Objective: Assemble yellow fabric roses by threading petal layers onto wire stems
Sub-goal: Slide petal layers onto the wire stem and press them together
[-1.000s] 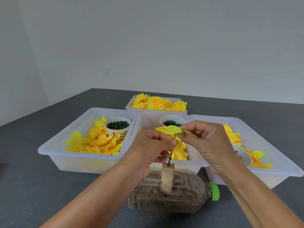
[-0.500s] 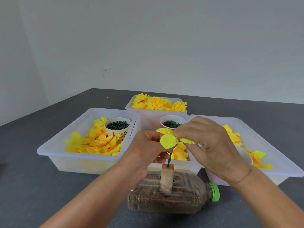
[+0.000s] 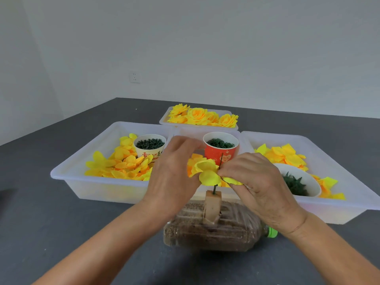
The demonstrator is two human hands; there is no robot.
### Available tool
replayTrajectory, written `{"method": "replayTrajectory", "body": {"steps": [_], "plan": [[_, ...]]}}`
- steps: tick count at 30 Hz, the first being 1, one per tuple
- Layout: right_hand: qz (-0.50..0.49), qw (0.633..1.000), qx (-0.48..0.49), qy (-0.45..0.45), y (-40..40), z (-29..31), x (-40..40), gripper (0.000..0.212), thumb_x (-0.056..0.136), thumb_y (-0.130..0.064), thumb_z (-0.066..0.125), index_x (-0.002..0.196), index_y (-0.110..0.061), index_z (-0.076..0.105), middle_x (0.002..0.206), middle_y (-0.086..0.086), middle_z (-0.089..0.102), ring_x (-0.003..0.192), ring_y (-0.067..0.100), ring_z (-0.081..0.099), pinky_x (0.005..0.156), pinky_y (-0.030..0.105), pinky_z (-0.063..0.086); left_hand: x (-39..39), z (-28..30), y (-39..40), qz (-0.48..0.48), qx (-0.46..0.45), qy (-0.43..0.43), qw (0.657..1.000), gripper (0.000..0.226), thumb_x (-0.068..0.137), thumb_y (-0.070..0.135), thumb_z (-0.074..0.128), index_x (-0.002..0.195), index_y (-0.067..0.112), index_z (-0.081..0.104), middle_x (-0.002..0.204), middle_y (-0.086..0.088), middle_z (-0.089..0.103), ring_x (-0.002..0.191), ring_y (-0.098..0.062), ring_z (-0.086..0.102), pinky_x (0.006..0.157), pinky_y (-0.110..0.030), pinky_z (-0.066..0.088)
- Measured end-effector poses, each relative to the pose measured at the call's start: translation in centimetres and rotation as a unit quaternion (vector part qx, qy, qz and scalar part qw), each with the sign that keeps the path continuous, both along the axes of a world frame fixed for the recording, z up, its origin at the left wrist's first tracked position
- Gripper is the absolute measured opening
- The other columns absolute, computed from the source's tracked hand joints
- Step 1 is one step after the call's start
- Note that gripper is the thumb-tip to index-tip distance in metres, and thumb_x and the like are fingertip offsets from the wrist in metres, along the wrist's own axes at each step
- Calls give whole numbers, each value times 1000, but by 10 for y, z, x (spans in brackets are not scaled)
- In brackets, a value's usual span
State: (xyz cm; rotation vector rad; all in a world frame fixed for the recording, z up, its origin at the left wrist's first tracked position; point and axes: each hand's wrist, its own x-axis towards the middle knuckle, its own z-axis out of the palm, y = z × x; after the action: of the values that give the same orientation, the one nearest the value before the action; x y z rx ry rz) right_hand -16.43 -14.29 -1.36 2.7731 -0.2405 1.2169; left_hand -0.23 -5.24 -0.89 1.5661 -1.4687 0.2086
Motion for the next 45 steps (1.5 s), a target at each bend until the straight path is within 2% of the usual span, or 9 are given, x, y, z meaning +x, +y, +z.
{"method": "replayTrajectory", "body": {"steps": [3,7,12,16,21,27,33,39,45], "plan": [[0,1000,-12,-20,2,-5,1,19,67,1,70,85,-6,74,86,4,71,77,29,66,66,40,50,4,-9,1,-39,-39,-123,991,23,68,9,76,91,9,72,99,-6,65,87,-25,60,68,-33,47],[-12,998,-36,-42,5,-12,1,17,73,2,67,86,-7,74,89,3,71,78,28,66,68,37,46,5,-18,3,-65,-65,-181,979,9,77,4,69,84,5,73,90,-5,69,84,-23,61,72,-31,48],[-20,997,-46,-63,7,-21,-2,19,85,-8,56,90,-7,75,94,3,72,81,25,67,72,35,45,2,-20,5,-71,-96,-229,966,26,76,-9,52,88,0,73,89,-10,71,81,-28,65,74,-35,53],[-34,995,-46,-83,9,-26,1,13,77,-3,68,87,-6,75,91,3,73,79,24,68,70,35,50,-1,-19,5,-84,-106,-245,960,30,78,-6,44,82,-1,73,89,-11,71,78,-29,65,74,-36,54],[-34,994,-63,-84,6,-26,4,19,86,-10,56,84,-7,75,87,1,73,77,23,67,71,33,46,1,-24,2,-82,-104,-266,955,23,74,-13,54,79,0,72,87,-8,71,79,-28,64,68,-37,53],[-39,986,68,-147,8,-32,6,15,82,-12,63,92,-7,73,88,5,71,79,26,65,72,35,46,4,-25,0,-78,-79,-213,971,12,79,11,70,89,4,73,92,-5,71,86,-29,64,70,-40,53],[-39,992,-43,-113,11,-30,6,25,91,-12,52,79,-7,73,85,3,70,77,27,63,67,36,45,2,-25,1,-79,-119,-250,958,19,78,-8,57,81,1,74,88,-7,72,81,-29,64,66,-39,53],[-70,987,-106,-99,12,-28,7,29,91,-9,50,72,-8,71,78,2,69,72,24,64,73,31,40,-1,-28,-2,-67,-157,-285,943,45,97,6,36,71,1,72,80,-6,70,77,-25,64,65,-35,51],[-75,989,-111,-65,13,-32,4,22,87,-6,56,71,-9,71,77,1,69,72,24,64,73,32,40,0,-37,-1,-59,-161,-310,935,46,100,10,35,73,3,72,82,-6,70,86,-21,55,69,-36,51]]}}
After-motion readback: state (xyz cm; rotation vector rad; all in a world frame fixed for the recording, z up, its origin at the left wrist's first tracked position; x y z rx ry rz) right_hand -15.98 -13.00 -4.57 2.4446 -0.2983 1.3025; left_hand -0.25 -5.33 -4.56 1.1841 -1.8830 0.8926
